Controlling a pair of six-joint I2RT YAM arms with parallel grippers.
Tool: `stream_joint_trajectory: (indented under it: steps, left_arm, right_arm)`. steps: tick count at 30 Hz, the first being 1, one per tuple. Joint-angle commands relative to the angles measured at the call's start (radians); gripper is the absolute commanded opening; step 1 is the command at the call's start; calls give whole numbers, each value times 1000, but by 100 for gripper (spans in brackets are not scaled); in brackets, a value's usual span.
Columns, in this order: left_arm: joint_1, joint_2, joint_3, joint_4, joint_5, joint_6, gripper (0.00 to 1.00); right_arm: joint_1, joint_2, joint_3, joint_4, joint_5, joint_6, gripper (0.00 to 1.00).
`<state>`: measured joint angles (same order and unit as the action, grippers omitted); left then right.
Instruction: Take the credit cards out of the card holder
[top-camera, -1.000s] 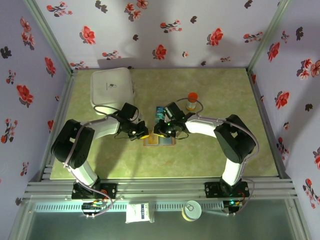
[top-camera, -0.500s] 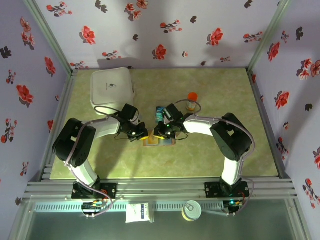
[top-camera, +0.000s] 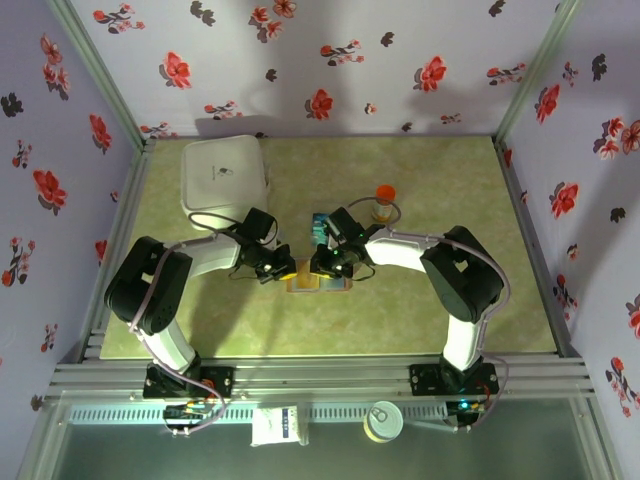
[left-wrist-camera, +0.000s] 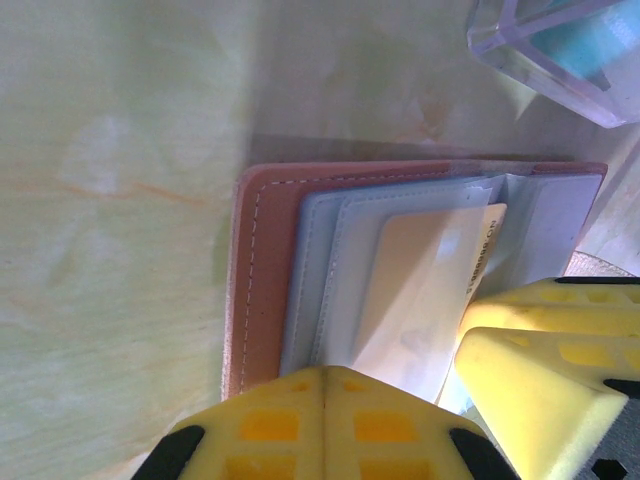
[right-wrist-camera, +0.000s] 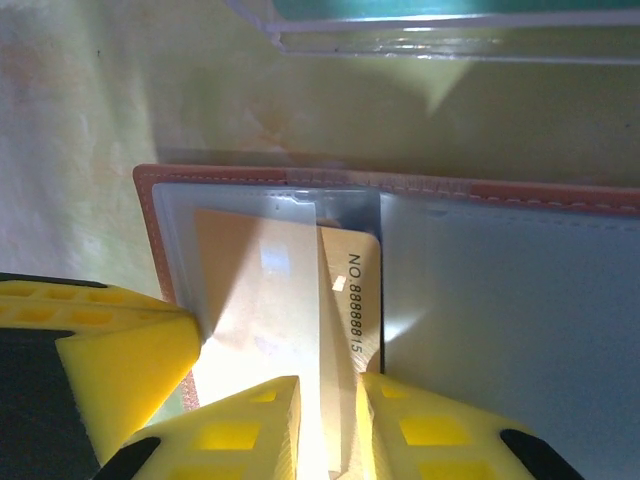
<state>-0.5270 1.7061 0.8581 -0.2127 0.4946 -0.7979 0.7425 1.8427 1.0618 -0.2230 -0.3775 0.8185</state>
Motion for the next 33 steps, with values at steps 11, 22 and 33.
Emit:
stream_joint_trajectory:
  steps: [11, 22, 33]
  left_arm:
    - [9, -20, 14, -36, -4, 20, 1]
    - [-22, -23, 38, -21, 5, -6, 1]
    - [-44, 39, 58, -28, -3, 13, 0]
  right_arm:
    - [7, -52, 5, -43, 49, -23, 24]
    - [8, -74, -10, -30, 51, -18, 24]
    - [7, -58, -14, -54, 65, -28, 24]
